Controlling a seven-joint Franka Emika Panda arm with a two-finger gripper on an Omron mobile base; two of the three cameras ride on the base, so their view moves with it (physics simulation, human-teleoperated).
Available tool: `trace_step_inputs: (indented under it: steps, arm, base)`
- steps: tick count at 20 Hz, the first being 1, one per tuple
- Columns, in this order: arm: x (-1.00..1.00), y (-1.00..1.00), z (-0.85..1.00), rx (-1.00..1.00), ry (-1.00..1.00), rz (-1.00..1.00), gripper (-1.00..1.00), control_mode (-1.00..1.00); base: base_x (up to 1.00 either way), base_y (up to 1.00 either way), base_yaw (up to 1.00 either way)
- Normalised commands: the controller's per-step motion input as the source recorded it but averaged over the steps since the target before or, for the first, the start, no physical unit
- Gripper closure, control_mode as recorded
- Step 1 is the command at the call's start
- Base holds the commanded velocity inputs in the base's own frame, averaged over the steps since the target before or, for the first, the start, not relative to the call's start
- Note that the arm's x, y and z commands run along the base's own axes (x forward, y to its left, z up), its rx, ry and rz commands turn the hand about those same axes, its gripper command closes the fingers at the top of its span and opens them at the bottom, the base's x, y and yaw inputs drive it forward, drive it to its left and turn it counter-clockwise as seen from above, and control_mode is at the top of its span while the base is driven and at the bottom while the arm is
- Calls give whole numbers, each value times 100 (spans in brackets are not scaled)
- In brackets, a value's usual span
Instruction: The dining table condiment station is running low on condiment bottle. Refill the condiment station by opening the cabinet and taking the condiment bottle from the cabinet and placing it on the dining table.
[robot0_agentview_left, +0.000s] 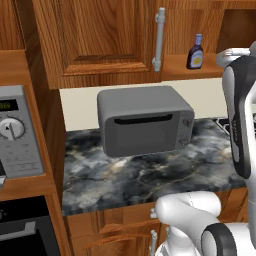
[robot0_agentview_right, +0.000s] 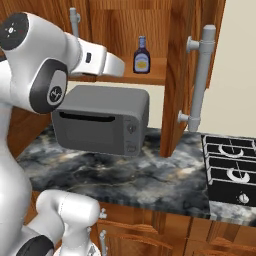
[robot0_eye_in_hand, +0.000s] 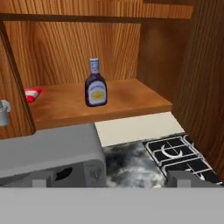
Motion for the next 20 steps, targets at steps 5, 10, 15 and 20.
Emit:
trace_step_inputs:
  steps: [5, 10, 15, 20]
  arm:
    - [22, 10, 6, 3, -19, 3, -100, -100]
    - [16, 3, 27, 0, 1, 0, -100, -100]
    - [26, 0, 21, 0, 4, 0, -100, -100]
    - [34, 0, -2, 0, 1, 3, -100, -100]
  base:
    - [0, 0, 0]
    - [0, 0, 0]
    - [0, 0, 0]
    - [0, 0, 0]
